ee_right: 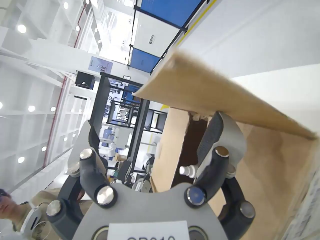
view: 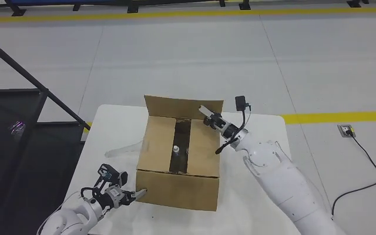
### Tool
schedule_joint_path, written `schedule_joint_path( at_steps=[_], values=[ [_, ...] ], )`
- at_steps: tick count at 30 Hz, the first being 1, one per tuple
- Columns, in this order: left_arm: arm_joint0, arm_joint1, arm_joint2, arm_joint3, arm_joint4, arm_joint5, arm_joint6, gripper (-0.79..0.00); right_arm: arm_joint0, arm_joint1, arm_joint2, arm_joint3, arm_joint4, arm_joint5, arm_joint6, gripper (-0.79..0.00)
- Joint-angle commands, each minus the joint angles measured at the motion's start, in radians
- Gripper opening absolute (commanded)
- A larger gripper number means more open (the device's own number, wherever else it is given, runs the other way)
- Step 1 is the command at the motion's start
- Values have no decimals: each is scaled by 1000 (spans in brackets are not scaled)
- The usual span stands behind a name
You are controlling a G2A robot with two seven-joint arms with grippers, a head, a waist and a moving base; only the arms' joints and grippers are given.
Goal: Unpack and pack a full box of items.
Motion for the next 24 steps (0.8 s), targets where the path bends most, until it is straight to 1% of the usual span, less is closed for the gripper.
schedule_joint_path(
  at_steps=[1,5,11,17,20,24],
  values=[
    [1,1,0,5,-2,0,4,0,38,-15,-20,49,-24,19,-40,0],
    [5,4,-5,13,-10,2,13,0,106,-50,-62,156,-54,35,-102,0],
    [6,8,-12,20,-21,3,18,0,187,-108,-125,310,-86,56,-158,0],
    [2,11,-7,25,-25,5,16,0,238,-158,-157,437,-76,64,-152,0],
    [1,12,-5,28,-26,6,15,0,250,-173,-148,479,-50,20,-146,0],
    [-1,15,-6,27,-38,-4,15,0,250,-177,-116,482,0,-87,-107,0]
  ],
)
